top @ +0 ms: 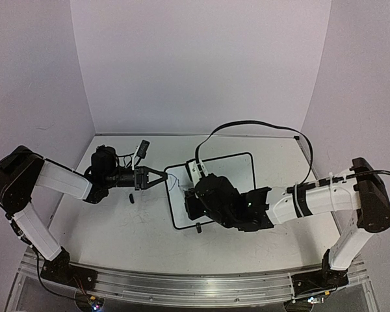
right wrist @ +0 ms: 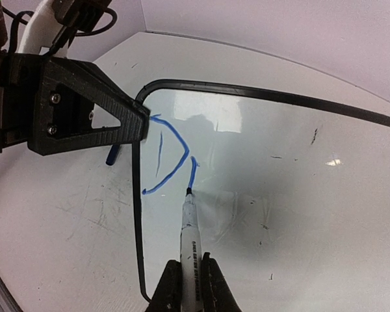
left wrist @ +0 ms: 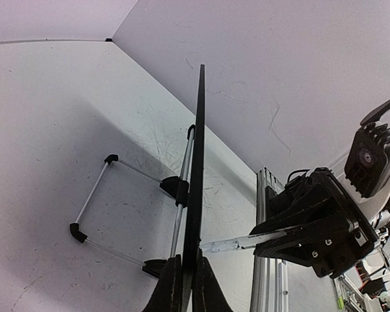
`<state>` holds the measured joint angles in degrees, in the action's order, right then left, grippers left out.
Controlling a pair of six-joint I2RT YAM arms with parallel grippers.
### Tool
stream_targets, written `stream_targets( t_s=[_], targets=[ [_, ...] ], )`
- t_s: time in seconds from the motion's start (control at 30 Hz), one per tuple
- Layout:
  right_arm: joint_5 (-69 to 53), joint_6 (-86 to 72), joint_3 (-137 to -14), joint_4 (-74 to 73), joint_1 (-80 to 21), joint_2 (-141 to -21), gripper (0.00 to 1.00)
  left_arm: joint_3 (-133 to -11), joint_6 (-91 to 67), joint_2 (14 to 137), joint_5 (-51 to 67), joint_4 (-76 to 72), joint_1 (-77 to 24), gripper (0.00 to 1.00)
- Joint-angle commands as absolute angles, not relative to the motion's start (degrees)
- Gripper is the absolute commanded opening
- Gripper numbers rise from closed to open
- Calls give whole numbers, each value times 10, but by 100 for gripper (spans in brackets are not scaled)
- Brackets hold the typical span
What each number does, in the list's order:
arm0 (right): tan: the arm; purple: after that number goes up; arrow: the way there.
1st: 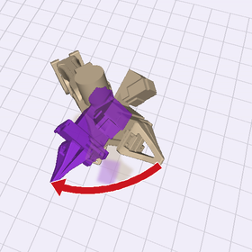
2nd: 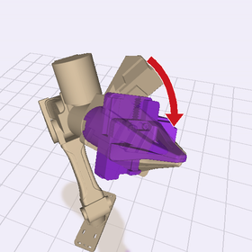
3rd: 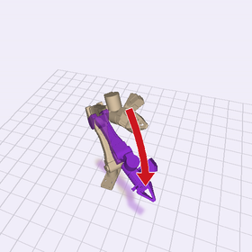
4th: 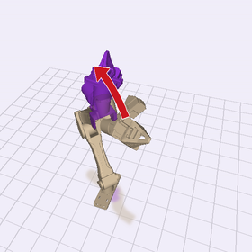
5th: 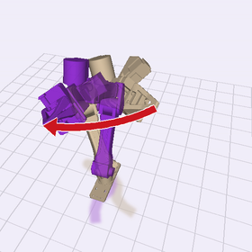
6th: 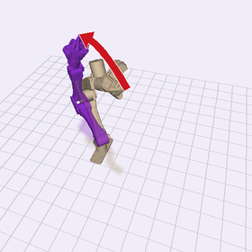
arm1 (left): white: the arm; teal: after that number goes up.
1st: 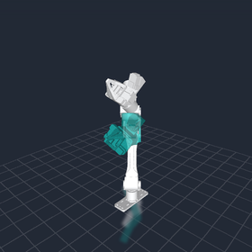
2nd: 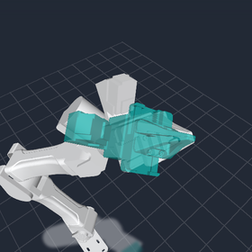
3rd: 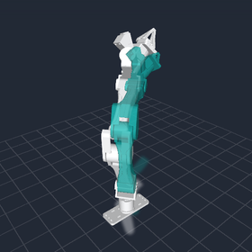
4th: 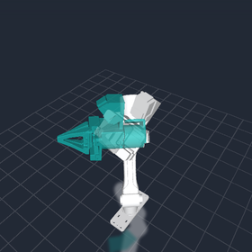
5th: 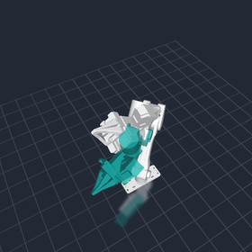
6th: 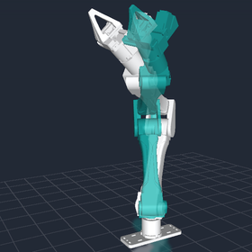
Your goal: Write a sentence on the whiteboard
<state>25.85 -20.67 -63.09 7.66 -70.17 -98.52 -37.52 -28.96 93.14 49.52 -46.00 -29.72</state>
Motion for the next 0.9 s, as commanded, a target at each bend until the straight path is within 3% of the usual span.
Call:
stream_targets(
  t_s=[0.0, 0.87],
  targets=[
    [263, -209, -630, 67, -702, -983, 0, -395, -308, 926, 524, -471, -301, 0],
    [325, -206, -653, 72, -686, -979, 0, -394, -307, 922, 525, -470, -301, 0]
  ],
)
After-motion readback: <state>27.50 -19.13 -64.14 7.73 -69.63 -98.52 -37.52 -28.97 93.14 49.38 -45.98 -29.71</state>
